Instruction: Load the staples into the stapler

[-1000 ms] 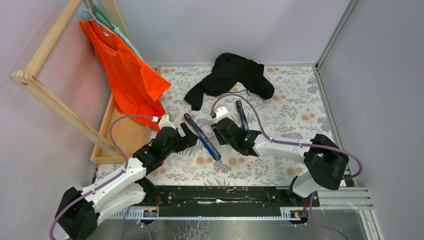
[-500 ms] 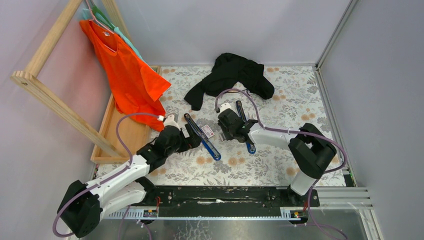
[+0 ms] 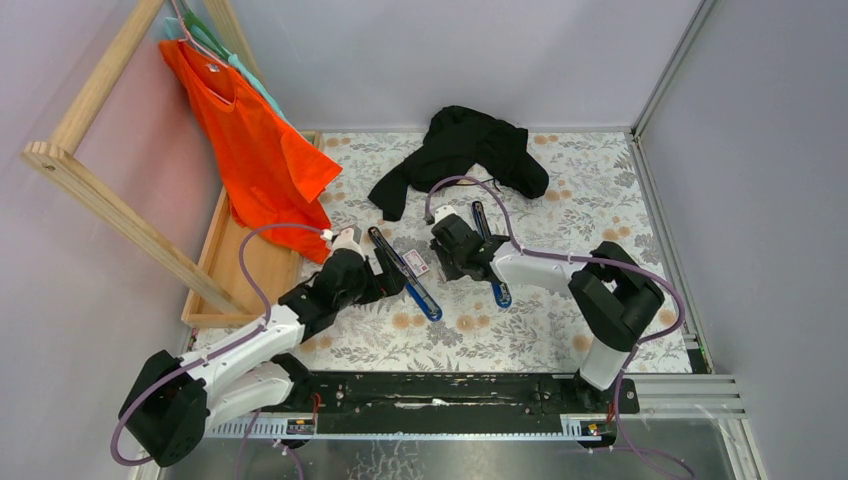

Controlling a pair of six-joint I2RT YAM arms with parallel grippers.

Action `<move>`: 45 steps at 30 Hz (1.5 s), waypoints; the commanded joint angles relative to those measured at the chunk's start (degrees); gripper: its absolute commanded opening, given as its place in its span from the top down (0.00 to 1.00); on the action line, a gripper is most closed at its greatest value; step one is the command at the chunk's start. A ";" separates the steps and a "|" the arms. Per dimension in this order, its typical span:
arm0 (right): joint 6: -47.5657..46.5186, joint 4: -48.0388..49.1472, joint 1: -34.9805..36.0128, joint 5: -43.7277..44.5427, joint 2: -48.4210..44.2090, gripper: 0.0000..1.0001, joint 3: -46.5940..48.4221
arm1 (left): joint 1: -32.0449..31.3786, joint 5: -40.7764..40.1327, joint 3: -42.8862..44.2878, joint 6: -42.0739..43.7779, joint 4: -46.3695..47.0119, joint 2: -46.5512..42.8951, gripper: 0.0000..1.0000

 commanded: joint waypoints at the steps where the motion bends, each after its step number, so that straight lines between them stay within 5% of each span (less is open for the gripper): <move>1: 1.39 -0.71 -0.41 -0.30 1.24 0.73 3.18 | -0.06 0.89 2.29 1.19 3.52 0.66 0.02; 45: 2.50 -2.14 -0.35 -0.86 4.00 0.71 5.80 | -0.06 1.50 1.83 0.57 4.18 1.31 0.02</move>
